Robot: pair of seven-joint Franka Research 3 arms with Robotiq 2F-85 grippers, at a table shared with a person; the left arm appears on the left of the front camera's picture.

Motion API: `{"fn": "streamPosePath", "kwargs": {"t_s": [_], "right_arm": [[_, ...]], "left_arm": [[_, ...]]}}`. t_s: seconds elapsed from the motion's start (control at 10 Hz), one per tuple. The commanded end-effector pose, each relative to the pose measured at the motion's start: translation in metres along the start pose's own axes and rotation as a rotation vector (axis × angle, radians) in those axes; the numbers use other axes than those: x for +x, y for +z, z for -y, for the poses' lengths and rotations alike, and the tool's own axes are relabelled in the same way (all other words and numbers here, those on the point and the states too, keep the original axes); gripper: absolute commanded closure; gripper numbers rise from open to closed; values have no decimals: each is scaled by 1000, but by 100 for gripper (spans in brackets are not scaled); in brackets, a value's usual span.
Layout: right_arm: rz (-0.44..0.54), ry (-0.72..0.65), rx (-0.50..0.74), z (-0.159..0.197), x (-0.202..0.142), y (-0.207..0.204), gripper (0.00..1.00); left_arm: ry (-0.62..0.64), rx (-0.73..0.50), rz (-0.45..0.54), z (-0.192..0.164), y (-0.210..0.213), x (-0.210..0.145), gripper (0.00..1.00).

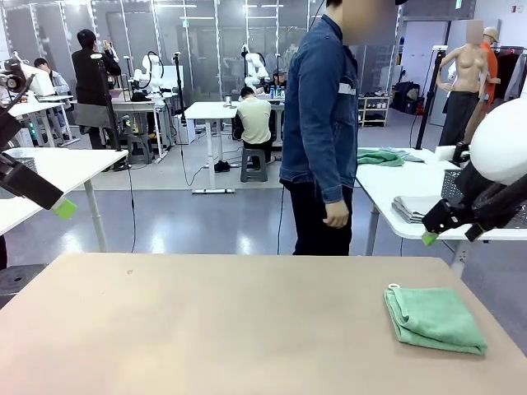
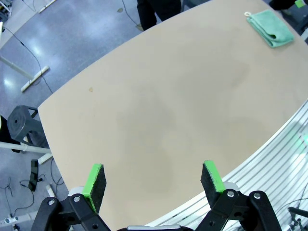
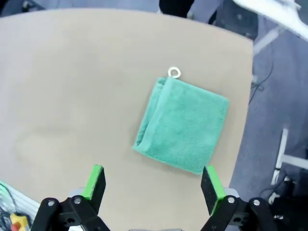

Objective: Fold the towels and place them in the basket.
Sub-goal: Place the folded Towel with hook on the right side of the table.

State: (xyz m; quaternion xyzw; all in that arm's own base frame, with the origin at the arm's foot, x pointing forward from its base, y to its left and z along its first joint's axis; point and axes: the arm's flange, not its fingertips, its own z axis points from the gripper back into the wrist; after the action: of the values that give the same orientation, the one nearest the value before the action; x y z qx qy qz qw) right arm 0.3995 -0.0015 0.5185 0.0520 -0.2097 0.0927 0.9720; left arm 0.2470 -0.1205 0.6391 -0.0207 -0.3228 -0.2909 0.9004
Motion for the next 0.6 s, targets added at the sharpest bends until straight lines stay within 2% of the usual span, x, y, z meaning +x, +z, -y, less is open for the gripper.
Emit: {"fn": "streamPosePath", "kwargs": {"t_s": [0.0, 0.2, 0.3, 0.5], "right_arm": [[-24, 52, -46, -21, -12, -5, 0], [-24, 102, -56, -40, -18, -5, 0], [-9, 84, -26, -27, -10, 3, 0], [-9, 84, -26, -27, -10, 3, 0]], "left_arm": [[8, 4, 6, 0, -1, 1, 0], [8, 4, 6, 0, -1, 1, 0], [8, 4, 6, 0, -1, 1, 0], [8, 4, 6, 0, -1, 1, 0]]}}
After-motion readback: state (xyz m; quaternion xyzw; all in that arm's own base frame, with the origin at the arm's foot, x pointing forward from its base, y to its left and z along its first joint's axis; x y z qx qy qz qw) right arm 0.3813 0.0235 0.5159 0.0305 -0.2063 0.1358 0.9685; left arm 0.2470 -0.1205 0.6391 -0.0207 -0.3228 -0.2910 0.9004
